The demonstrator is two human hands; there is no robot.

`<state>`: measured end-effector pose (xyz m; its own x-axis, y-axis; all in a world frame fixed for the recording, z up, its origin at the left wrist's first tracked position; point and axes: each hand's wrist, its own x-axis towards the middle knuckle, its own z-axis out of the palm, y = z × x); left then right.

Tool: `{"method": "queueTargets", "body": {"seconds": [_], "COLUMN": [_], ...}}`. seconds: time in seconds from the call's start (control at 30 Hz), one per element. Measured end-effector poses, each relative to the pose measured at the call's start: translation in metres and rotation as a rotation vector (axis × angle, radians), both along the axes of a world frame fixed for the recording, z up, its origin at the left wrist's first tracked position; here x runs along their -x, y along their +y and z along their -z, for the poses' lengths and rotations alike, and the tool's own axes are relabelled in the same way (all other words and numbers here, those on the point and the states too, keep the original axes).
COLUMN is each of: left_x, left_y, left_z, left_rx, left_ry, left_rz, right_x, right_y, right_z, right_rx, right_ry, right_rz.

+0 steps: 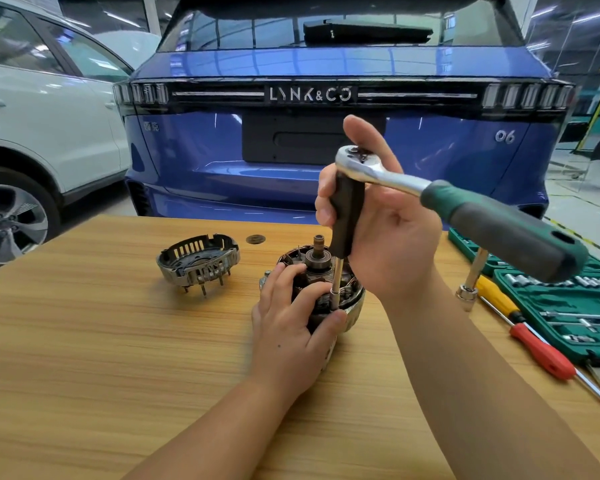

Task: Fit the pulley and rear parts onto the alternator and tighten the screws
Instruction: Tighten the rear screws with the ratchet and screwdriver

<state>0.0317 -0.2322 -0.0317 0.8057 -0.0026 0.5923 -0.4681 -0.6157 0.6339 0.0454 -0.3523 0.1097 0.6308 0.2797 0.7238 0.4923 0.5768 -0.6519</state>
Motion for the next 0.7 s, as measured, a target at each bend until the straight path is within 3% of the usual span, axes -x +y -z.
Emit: {"method": "queueTargets", "body": {"seconds": [0.1, 0.17, 0.3, 0.37, 0.47, 0.6, 0.7], "left_x": [0.001, 0.001, 0.0, 0.0, 0.001, 0.003, 0.005], "left_y": [0.001, 0.0, -0.001, -0.001, -0.002, -0.006, -0.006], "left_z": [-0.001, 0.0, 0.002, 0.002, 0.001, 0.0, 0.0], "left_rx": [-0.02, -0.017, 0.001, 0.009, 0.0, 0.025, 0.041], "left_ry": [-0.002, -0.005, -0.008, -0.018, -0.037, -0.102, -0.112], "left_rz": [0.001, -0.006, -0.019, -0.02, -0.02, -0.019, -0.016], "right_x": [0.001, 0.003, 0.003, 0.002, 0.001, 0.0, 0.0], "right_y": [-0.002, -0.003, -0.001, 0.0, 0.0, 0.006, 0.012], "right_z": [-0.003, -0.004, -0.004, -0.004, -0.002, 0.001, 0.004], "right_rx": [-0.025, -0.033, -0.022, -0.008, -0.035, 0.002, 0.016], "right_ry": [0.092, 0.174, 0.211, 0.231, 0.22, -0.037, -0.067], "right_rz": [-0.122, -0.084, 0.39, 0.49, 0.358, 0.365, 0.214]}}
